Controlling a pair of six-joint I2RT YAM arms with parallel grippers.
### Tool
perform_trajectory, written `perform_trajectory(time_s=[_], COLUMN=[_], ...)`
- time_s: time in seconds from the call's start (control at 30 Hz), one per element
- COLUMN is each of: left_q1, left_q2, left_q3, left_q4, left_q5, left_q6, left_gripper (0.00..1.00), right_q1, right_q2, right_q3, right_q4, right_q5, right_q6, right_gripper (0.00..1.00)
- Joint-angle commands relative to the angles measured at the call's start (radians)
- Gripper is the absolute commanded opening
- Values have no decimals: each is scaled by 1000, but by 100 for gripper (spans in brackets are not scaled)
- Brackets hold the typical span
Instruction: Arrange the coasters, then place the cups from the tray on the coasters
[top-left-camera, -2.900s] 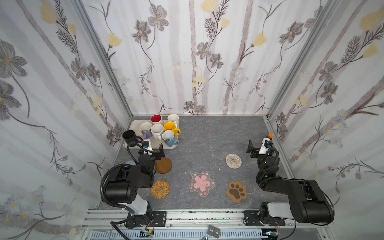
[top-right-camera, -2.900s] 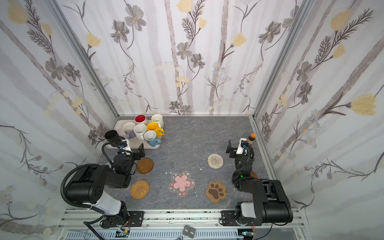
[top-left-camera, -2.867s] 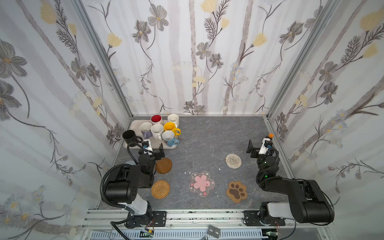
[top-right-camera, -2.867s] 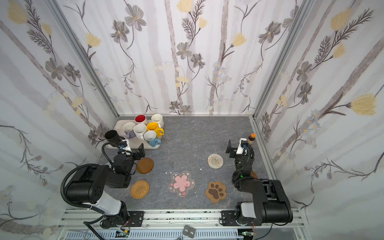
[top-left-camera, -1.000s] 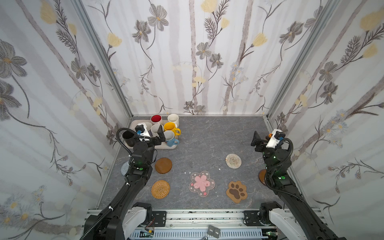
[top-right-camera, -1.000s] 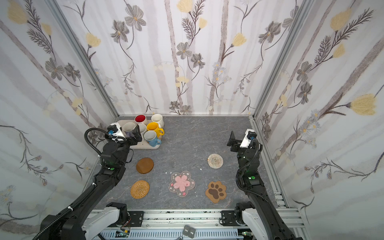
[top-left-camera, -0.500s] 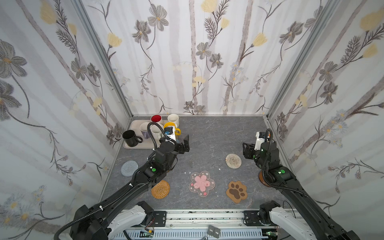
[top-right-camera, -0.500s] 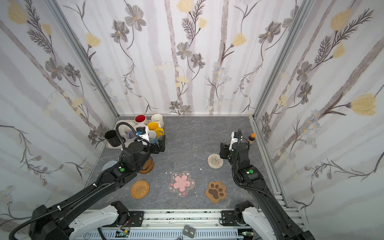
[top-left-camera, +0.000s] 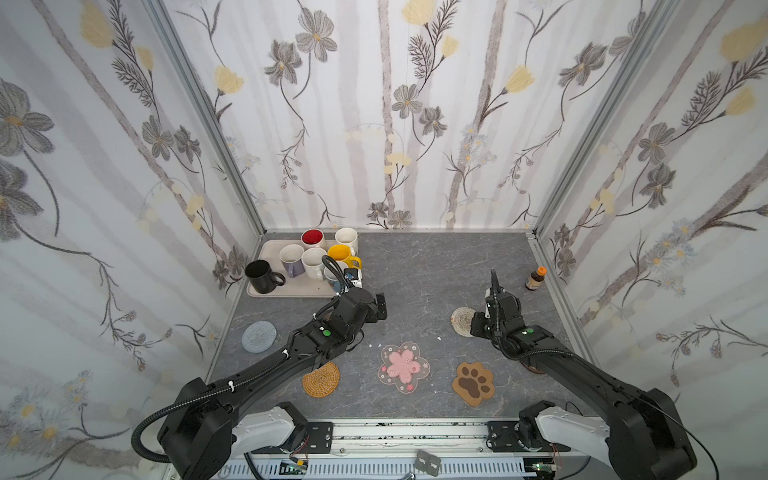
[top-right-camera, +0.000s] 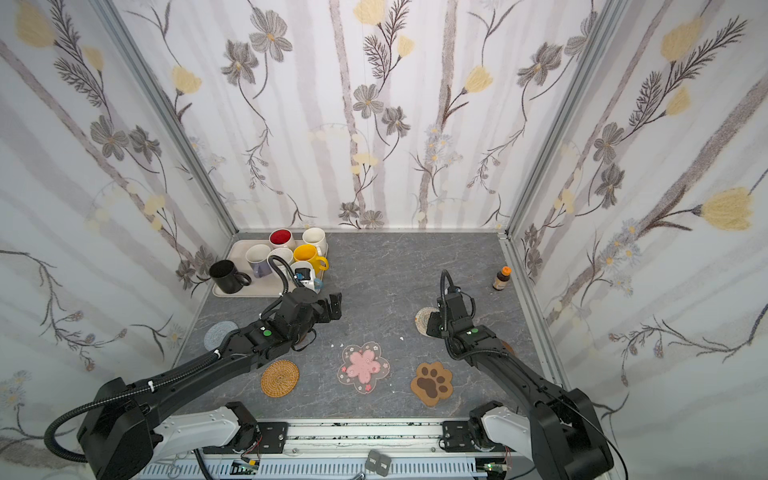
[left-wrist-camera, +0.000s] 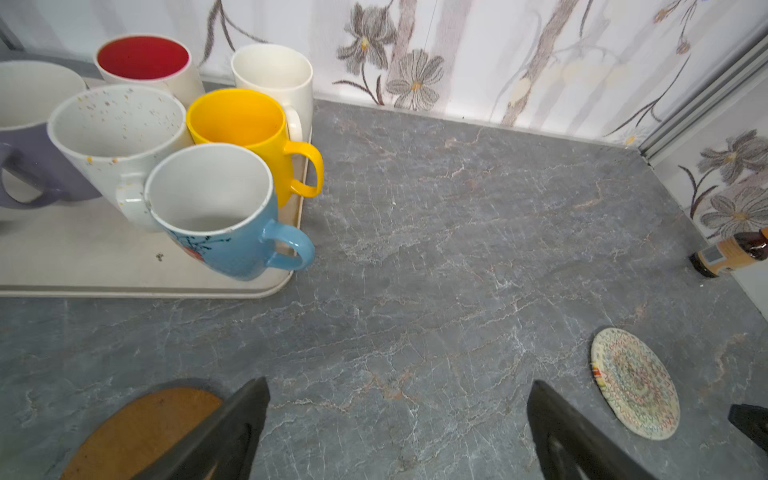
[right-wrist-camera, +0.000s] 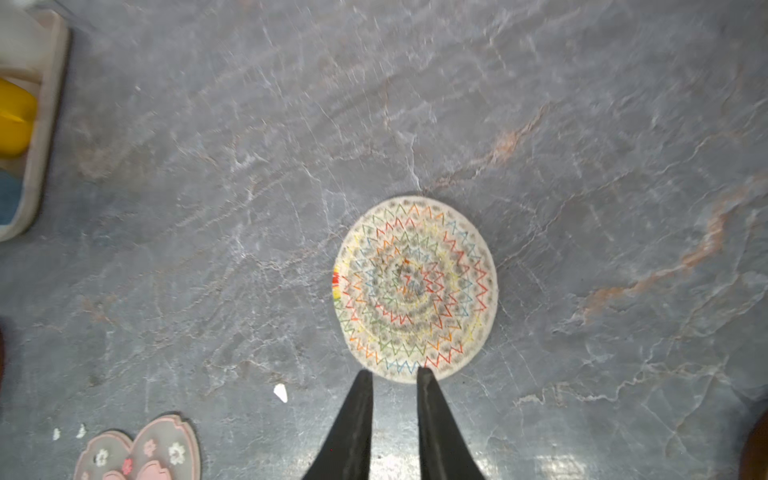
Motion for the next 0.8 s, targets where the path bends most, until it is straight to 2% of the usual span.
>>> perform_trajectory(time_s=[0.0,0.3,0.43,0.77], left_q1=[-3,-10,-11,-12], left_q2=[21,52,57,44], left_q3=[-17,-37,-33,-50], left_q4=[-10,-7,-5,-2], left_q5=[58,65,94,111], left_q6=[-46,-59,-65,-69], left_gripper=[100,100,100,100], right_q1=[0,-7,-26,-83], right_q2=[76,313,416,574], right_q3=[19,110,157,336], right_q4=[69,85,83,29], right_q5=[-16,-34,-75,-114], right_q6=[23,0,-23,-66], right_gripper=[20,14,11,13])
